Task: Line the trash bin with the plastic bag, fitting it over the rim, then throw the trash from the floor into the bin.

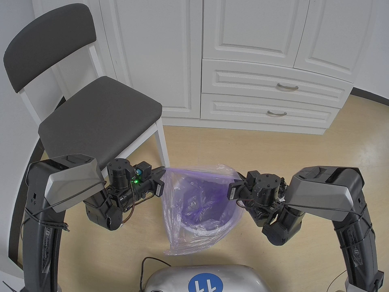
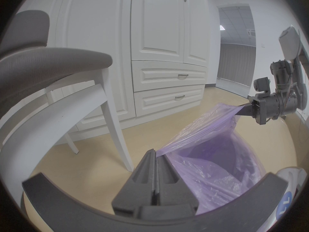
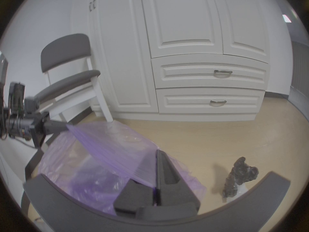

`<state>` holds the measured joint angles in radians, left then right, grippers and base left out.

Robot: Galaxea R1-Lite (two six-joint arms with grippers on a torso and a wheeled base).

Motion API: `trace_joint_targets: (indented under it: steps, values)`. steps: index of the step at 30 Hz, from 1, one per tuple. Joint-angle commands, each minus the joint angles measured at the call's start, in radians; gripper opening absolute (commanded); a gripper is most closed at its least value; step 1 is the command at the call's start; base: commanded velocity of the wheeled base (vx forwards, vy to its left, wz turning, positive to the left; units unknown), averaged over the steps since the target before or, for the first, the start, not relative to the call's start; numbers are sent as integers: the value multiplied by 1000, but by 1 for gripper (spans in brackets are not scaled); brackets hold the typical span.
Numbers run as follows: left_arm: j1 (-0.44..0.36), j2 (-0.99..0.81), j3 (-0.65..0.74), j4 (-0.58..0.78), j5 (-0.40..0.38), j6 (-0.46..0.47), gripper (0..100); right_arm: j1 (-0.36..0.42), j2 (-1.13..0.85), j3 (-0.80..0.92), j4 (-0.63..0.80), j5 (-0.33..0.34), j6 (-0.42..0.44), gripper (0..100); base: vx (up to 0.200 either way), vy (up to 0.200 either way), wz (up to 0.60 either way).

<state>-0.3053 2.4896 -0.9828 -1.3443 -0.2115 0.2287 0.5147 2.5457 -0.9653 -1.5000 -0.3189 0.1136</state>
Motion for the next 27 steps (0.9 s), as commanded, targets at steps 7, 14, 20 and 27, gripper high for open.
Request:
trace_joint_targets:
  steps: [7,14,20,27]
  values:
    - [26,71,-120,0,11,-137,0,-28,212,-335,18,-48,104,0,0,0,0]
    - [25,118,-168,-21,14,-161,0,-35,274,-428,18,-51,106,0,0,0,0]
    - [18,183,-274,-15,84,-197,0,-48,300,-490,20,-51,106,0,0,0,0]
    - [11,216,-335,-9,116,-229,100,-79,304,-546,47,-51,106,0,0,0,0]
